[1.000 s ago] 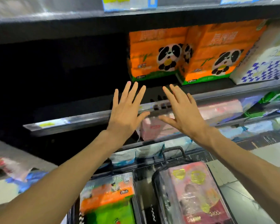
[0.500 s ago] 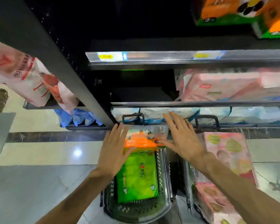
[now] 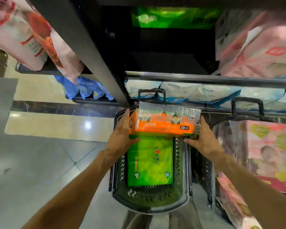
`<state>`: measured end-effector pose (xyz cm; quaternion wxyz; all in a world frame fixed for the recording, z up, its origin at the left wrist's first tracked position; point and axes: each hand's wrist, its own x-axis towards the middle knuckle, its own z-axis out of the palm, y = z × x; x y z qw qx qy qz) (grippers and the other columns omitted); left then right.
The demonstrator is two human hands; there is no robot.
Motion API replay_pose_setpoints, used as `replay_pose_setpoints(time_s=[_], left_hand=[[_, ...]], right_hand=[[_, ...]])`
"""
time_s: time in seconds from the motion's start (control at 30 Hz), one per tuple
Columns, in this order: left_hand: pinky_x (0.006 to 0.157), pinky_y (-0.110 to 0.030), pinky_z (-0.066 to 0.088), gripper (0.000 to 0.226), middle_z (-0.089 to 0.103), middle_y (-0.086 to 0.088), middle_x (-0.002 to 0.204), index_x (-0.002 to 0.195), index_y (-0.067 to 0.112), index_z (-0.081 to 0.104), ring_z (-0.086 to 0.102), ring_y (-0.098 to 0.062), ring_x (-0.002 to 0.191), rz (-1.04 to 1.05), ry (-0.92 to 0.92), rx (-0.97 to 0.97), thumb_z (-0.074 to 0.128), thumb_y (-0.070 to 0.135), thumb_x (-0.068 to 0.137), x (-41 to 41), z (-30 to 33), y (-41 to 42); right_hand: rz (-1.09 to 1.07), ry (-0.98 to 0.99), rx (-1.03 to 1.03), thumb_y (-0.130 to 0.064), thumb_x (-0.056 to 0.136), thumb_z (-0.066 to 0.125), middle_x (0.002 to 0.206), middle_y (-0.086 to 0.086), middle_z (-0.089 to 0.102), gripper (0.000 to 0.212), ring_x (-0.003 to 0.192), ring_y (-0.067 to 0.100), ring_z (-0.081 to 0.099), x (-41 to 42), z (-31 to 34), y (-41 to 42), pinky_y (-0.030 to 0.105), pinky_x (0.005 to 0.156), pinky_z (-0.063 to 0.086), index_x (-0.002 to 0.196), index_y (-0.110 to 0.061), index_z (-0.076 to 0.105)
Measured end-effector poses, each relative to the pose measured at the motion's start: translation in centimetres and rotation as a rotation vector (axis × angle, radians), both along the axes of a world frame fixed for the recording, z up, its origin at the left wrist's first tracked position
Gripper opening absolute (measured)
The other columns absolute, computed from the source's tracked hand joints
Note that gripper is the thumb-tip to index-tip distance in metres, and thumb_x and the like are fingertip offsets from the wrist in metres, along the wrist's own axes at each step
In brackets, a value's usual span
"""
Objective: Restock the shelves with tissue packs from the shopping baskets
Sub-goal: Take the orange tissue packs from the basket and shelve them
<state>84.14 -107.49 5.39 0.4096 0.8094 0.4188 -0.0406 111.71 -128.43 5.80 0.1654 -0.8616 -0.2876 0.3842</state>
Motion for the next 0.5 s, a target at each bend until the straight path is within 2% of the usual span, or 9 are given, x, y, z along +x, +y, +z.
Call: replay_pose_setpoints(time_s=[0.03, 0.07, 0.13, 0.17, 0.2, 0.27, 0.37, 0.4, 0.5], left_hand=[[0.12, -0.052, 0.033, 0.131, 0.025, -0.001, 0.167, 0.163, 0.024, 0.001, 0.025, -0.023, 0.153, 0.003, -0.004, -0.017, 0.093, 0.032, 0.07, 0.3, -0.7, 0.7], [0.121, -0.052, 0.031, 0.132, 0.025, -0.003, 0.167, 0.163, 0.022, 0.001, 0.024, -0.024, 0.153, -0.004, -0.009, -0.037, 0.093, 0.033, 0.07, 0.7, -1.2, 1.5], [0.121, -0.049, 0.033, 0.123, 0.032, -0.003, 0.164, 0.163, 0.022, 0.009, 0.03, -0.02, 0.152, -0.049, -0.064, -0.107, 0.089, 0.039, 0.071, 1.6, -1.7, 2.6], [0.119, -0.043, 0.037, 0.114, 0.041, 0.0, 0.159, 0.162, 0.028, 0.016, 0.037, -0.014, 0.148, -0.07, -0.104, -0.145, 0.088, 0.038, 0.074, 2.0, -2.0, 2.8], [0.115, -0.034, 0.042, 0.103, 0.049, 0.006, 0.151, 0.157, 0.037, 0.024, 0.045, -0.006, 0.141, -0.072, -0.126, -0.163, 0.088, 0.032, 0.077, 2.3, -2.0, 3.0], [0.105, -0.026, 0.049, 0.091, 0.058, 0.015, 0.138, 0.143, 0.05, 0.033, 0.056, 0.002, 0.126, -0.027, -0.181, -0.206, 0.089, 0.018, 0.078, 2.5, -2.0, 3.1], [0.098, -0.019, 0.051, 0.093, 0.057, 0.017, 0.134, 0.144, 0.043, 0.033, 0.056, 0.01, 0.12, 0.029, -0.198, -0.301, 0.087, 0.009, 0.077, 2.2, -1.9, 3.5], [0.098, -0.02, 0.052, 0.093, 0.057, 0.017, 0.135, 0.146, 0.038, 0.032, 0.057, 0.01, 0.12, 0.034, -0.194, -0.35, 0.088, 0.012, 0.076, 2.0, -1.4, 3.8], [0.098, -0.036, 0.055, 0.096, 0.063, 0.01, 0.135, 0.149, 0.037, 0.037, 0.061, -0.01, 0.125, 0.046, -0.18, -0.434, 0.091, 0.038, 0.07, 1.7, 0.4, 4.5]], right_hand=[[0.003, 0.061, 0.047, -0.052, 0.062, 0.092, 0.153, 0.006, 0.046, 0.116, 0.141, 0.025, 0.048, 0.7, -1.5, 0.1, 0.055, 0.115, 0.042, 0.156, -0.038, 0.025], [0.022, 0.114, 0.088, -0.046, 0.065, 0.093, 0.145, 0.008, 0.052, 0.1, 0.132, 0.016, 0.056, 0.8, -2.2, 0.2, 0.048, 0.109, 0.05, 0.146, -0.043, 0.034], [0.044, 0.196, 0.149, -0.01, 0.075, 0.09, 0.134, 0.018, 0.056, 0.081, 0.108, -0.008, 0.062, 0.8, -2.4, 1.1, 0.019, 0.094, 0.054, 0.134, -0.03, 0.04], [0.04, 0.228, 0.16, 0.004, 0.077, 0.085, 0.132, 0.017, 0.056, 0.08, 0.103, -0.013, 0.062, 0.9, -2.7, 1.5, 0.01, 0.088, 0.051, 0.136, -0.022, 0.037], [0.028, 0.266, 0.163, 0.006, 0.078, 0.083, 0.133, 0.013, 0.057, 0.083, 0.104, -0.014, 0.061, 1.1, -3.0, 1.7, 0.008, 0.086, 0.049, 0.142, -0.015, 0.034], [-0.003, 0.321, 0.152, -0.012, 0.08, 0.088, 0.134, -0.001, 0.058, 0.092, 0.112, -0.004, 0.062, 1.2, -3.3, 1.9, 0.013, 0.091, 0.05, 0.152, -0.014, 0.031], [-0.113, 0.401, 0.169, -0.036, 0.063, 0.096, 0.129, -0.004, 0.064, 0.099, 0.121, 0.014, 0.063, 1.6, -2.1, 2.3, 0.03, 0.099, 0.053, 0.144, -0.025, 0.04], [-0.126, 0.414, 0.179, -0.038, 0.059, 0.096, 0.126, -0.006, 0.066, 0.098, 0.118, 0.009, 0.065, 1.8, -1.7, 2.4, 0.031, 0.099, 0.054, 0.14, -0.028, 0.041], [-0.14, 0.431, 0.224, -0.036, 0.067, 0.088, 0.12, -0.015, 0.067, 0.087, 0.106, -0.004, 0.066, 2.3, 0.1, 2.6, 0.023, 0.094, 0.054, 0.141, -0.034, 0.041]])
